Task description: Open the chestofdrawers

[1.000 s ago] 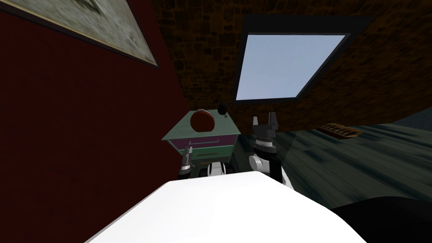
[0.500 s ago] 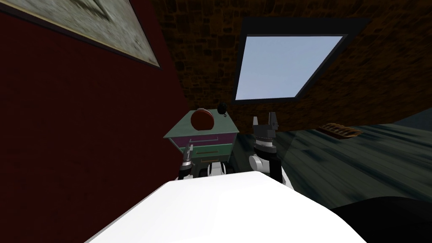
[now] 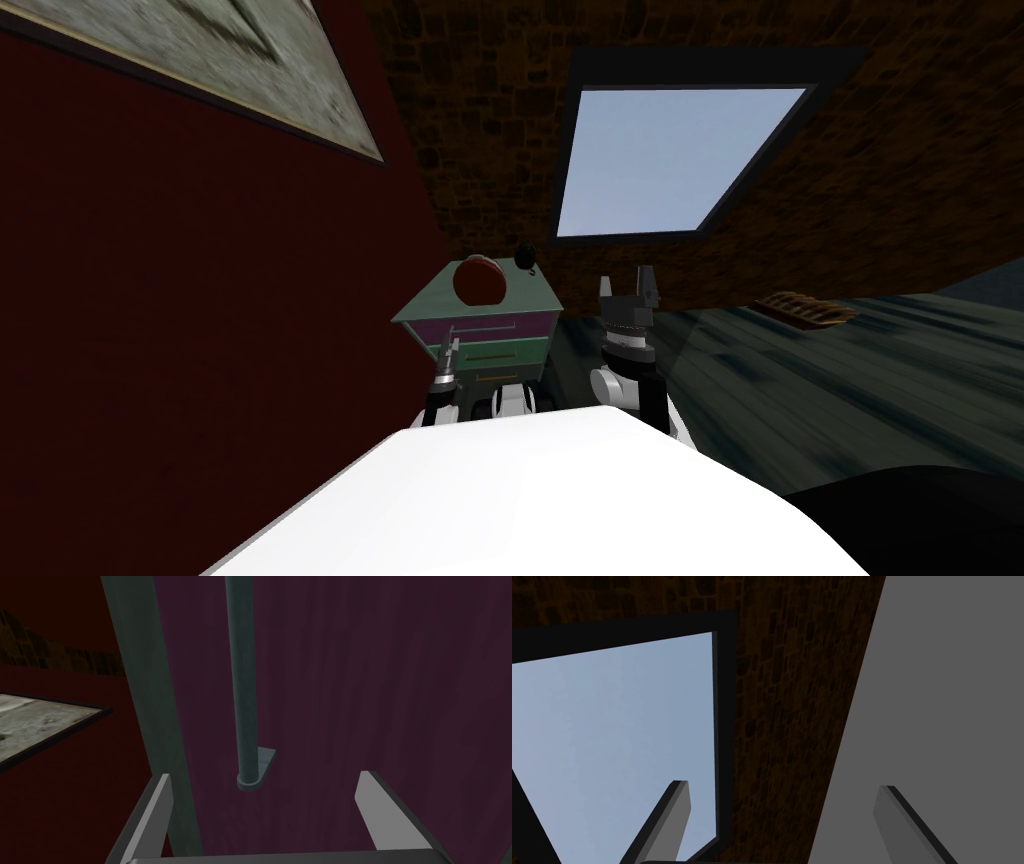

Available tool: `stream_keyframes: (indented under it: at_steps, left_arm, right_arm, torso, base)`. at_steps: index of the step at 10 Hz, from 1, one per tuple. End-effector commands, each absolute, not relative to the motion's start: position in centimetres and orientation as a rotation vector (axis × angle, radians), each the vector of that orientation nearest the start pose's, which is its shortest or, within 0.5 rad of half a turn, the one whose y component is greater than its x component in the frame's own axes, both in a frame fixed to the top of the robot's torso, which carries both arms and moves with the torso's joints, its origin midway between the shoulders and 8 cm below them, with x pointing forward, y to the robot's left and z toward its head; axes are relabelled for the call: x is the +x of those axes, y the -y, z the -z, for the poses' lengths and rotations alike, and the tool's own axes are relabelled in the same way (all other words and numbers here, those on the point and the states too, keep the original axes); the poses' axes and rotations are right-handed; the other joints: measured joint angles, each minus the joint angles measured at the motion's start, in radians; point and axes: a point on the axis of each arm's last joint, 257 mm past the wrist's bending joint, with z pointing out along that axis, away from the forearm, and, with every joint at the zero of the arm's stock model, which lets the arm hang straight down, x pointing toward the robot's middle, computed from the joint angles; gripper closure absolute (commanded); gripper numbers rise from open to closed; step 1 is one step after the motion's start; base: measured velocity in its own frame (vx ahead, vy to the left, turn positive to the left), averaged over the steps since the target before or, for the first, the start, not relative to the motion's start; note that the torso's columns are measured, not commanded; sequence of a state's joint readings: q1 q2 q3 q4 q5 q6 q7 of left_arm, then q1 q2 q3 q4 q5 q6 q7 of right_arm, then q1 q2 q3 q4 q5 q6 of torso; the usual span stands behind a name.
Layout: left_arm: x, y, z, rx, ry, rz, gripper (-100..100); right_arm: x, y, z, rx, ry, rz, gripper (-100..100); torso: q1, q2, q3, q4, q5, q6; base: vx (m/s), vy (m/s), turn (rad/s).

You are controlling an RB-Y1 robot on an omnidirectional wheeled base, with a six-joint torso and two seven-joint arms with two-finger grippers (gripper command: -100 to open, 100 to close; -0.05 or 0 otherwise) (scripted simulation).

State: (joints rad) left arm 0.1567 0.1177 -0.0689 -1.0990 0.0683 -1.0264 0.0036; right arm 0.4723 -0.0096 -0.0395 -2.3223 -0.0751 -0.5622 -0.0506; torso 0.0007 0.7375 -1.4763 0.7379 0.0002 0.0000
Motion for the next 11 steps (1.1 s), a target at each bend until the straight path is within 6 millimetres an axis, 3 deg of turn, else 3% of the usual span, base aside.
stream_keyframes:
  at_steps: [1,11]
  left_arm:
    - [42.6,-25.9,26.9,-0.890,-0.947,1.338,-100]
    - [47.4,-25.2,26.0,-0.954,-0.999,1.336,-100]
  right_arm:
    - [32.1,29.3,-6.3,0.600,-0.469,-1.396,0]
    - [32.1,29.3,-6.3,0.600,-0.469,-1.396,0]
  torso:
    - [0.000,0.000,0.000,0.000,0.000,0.000]
    - [-0.001,0.000,0.000,0.000,0.000,0.000]
  base:
    - [-0.035,-0.011,0.009]
    - [-0.046,-0.013,0.011]
